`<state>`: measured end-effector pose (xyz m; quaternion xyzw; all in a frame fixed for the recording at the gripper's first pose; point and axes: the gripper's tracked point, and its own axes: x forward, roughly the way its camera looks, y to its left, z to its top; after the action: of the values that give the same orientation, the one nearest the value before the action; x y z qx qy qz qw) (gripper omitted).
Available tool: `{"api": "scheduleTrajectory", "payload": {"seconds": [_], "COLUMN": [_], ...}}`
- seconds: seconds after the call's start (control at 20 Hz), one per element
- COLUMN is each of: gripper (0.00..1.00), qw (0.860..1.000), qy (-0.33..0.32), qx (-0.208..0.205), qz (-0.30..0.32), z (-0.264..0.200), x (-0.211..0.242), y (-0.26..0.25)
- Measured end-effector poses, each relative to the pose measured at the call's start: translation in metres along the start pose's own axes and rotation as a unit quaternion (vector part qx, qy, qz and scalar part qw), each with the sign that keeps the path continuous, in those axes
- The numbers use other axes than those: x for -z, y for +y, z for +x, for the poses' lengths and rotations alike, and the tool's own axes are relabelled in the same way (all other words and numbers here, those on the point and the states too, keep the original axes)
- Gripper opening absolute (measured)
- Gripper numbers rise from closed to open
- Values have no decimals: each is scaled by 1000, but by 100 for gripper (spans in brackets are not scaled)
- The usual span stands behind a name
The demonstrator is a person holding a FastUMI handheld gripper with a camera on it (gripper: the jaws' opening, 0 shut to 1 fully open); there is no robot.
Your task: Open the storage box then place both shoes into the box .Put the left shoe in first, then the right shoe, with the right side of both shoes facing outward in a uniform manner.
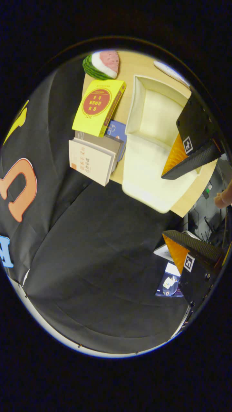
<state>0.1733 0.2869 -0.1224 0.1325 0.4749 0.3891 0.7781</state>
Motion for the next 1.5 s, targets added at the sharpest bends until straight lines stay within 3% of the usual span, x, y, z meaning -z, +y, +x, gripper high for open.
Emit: {"api": "scheduleTrajectory", "payload": {"seconds": [0.2, 0.45, 1.1, 1.5], "gripper": [95, 95, 96, 96], "qw": [998, 995, 970, 958], "qy": [-2, -6, 36, 81], "qx": [60, 95, 234, 258], "qz": [4, 19, 59, 96], "z": [-23, -70, -161, -172], "x": [18, 42, 139, 199], "y": [-58, -127, -341, -426]}}
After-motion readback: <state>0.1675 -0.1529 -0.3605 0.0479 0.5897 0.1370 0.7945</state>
